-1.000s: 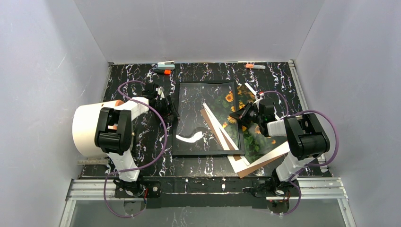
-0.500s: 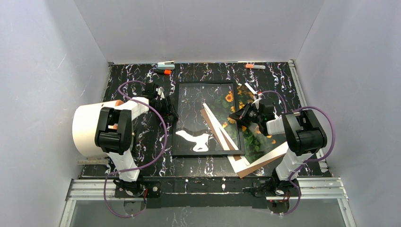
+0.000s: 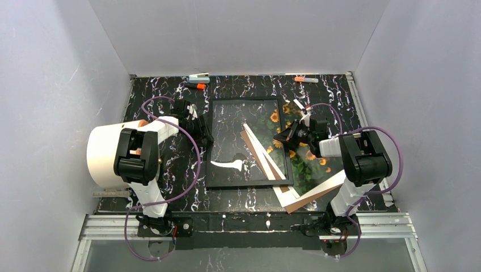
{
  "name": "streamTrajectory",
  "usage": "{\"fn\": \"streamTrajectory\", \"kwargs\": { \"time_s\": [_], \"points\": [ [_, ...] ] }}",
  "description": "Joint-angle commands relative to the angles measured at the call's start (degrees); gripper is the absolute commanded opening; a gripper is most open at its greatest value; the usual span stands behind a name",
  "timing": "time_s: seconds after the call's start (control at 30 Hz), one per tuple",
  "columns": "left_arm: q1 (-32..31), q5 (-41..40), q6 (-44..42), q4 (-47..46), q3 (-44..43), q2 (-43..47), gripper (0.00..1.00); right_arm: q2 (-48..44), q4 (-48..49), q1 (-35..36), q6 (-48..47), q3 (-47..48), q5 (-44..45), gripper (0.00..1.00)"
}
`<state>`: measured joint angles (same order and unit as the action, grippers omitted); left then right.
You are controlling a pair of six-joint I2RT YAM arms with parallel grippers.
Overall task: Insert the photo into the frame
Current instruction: Place the photo frame item in the photo frame.
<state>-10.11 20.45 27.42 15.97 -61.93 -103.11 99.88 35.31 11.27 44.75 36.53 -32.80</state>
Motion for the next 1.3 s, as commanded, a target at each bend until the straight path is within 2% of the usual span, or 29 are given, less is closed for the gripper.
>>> {"fn": "streamTrajectory", "kwargs": {
  "time_s": [0.0,0.47,0.63,0.8,1.03,1.27],
  "points": [
    [-0.15,-1.86,-1.66,3.19,0.34,-2.47,0.57,0.04,-0.78,0.38,-2.92,3.00,-1.43,0.01],
    [-0.15,-2.30,-2.01,3.45,0.85,-2.72,0.54,1.56,-2.20,0.40,-4.26,4.87,-2.65,0.01],
    [-0.14,-3.06,-1.61,3.66,0.98,-3.31,0.48,1.90,-1.72,0.75,-3.84,4.45,-3.06,0.01],
    [-0.30,-4.63,-1.78,4.56,0.86,-3.98,0.34,2.30,-1.09,0.87,-3.29,4.26,-3.15,0.01],
    [-1.43,-10.80,-3.70,7.34,-0.09,-3.69,0.27,2.43,-1.12,1.12,-3.05,4.35,-3.00,0.01],
    [-1.67,-12.70,-4.17,7.76,-0.11,-3.31,0.19,2.31,-2.09,1.15,-2.82,4.72,-2.61,0.01]
  ]
}}
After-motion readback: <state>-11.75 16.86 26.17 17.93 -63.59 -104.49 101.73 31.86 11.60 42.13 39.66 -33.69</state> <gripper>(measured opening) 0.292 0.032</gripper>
